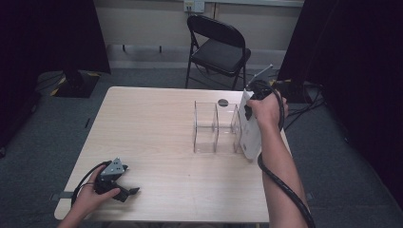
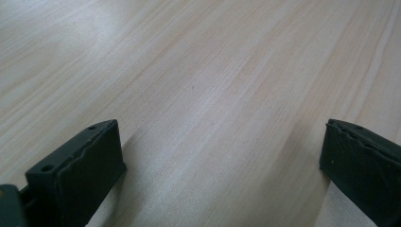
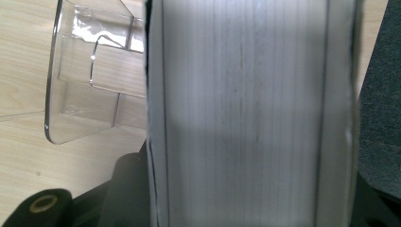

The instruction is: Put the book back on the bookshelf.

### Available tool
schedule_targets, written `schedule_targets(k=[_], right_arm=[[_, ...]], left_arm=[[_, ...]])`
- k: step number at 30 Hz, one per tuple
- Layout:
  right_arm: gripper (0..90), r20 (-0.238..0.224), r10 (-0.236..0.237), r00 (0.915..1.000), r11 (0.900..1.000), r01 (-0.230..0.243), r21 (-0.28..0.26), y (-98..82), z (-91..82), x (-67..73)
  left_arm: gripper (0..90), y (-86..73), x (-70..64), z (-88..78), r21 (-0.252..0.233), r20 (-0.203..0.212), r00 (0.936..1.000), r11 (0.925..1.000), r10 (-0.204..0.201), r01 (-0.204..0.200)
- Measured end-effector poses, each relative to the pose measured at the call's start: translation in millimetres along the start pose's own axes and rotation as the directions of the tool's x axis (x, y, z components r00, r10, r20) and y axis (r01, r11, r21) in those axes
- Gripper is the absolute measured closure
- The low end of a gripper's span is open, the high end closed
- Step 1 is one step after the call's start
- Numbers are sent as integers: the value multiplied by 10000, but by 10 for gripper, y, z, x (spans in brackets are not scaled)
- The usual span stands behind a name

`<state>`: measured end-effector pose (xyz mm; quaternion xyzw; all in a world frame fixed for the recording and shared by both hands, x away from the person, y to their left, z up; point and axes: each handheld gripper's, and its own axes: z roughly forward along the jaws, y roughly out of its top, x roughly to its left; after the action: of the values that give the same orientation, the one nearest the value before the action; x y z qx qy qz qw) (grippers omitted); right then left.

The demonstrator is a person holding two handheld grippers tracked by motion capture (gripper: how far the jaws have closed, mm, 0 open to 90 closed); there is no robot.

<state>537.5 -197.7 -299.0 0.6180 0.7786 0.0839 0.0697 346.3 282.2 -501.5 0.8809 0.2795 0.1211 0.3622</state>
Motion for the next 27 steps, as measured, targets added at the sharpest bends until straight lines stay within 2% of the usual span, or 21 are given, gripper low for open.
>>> schedule_targets(k=[19,27], right_arm=[[525,333,346,9988,9993,-341,-149,82,137,56],[517,329,167,9993,9997,-161,-201,91,146,67]], left_arm=[[0,2,0,0,17,9,10000,10000,8,-8],[0,2,-2,8,-32,97,9999,10000,-47,47]])
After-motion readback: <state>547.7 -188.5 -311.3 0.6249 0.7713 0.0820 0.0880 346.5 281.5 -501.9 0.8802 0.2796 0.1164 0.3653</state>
